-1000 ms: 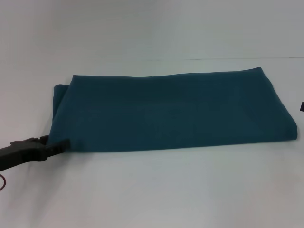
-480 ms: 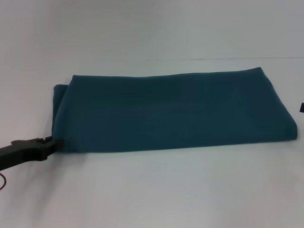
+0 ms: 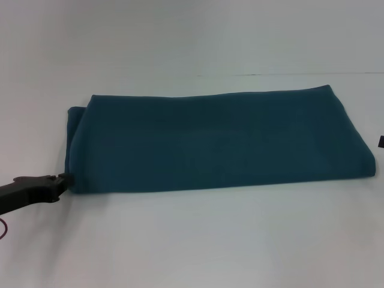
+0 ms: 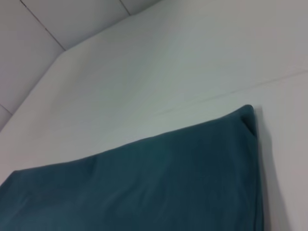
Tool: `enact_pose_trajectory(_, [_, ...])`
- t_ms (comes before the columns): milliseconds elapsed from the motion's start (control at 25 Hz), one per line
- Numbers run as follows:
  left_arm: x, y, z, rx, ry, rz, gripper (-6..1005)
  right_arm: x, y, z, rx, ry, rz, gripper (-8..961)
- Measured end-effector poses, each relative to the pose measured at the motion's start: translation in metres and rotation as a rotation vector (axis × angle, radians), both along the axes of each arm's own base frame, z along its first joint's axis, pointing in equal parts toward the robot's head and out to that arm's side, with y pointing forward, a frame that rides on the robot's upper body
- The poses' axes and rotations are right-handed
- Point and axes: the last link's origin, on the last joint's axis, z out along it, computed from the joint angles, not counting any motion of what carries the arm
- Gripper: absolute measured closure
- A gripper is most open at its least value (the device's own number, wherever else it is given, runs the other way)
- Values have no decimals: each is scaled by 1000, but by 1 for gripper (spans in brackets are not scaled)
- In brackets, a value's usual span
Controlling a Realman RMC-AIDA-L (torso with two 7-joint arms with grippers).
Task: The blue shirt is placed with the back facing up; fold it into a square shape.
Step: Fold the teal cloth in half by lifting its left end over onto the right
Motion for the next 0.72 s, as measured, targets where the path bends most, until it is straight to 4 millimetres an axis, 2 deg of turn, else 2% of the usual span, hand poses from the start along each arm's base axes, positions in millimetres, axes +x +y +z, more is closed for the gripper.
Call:
enact_pose_trajectory(160, [0, 0, 0, 1, 1, 0, 996, 1, 0, -1, -1, -5, -6, 291])
enact_pose_trajectory(360, [-1, 0, 1, 5, 3, 3, 997, 3, 3, -4, -1, -26, -21, 298])
enact_pose_trajectory(720, [0, 1, 1, 5, 4, 3, 997, 3, 10, -32, -31, -78, -52, 311])
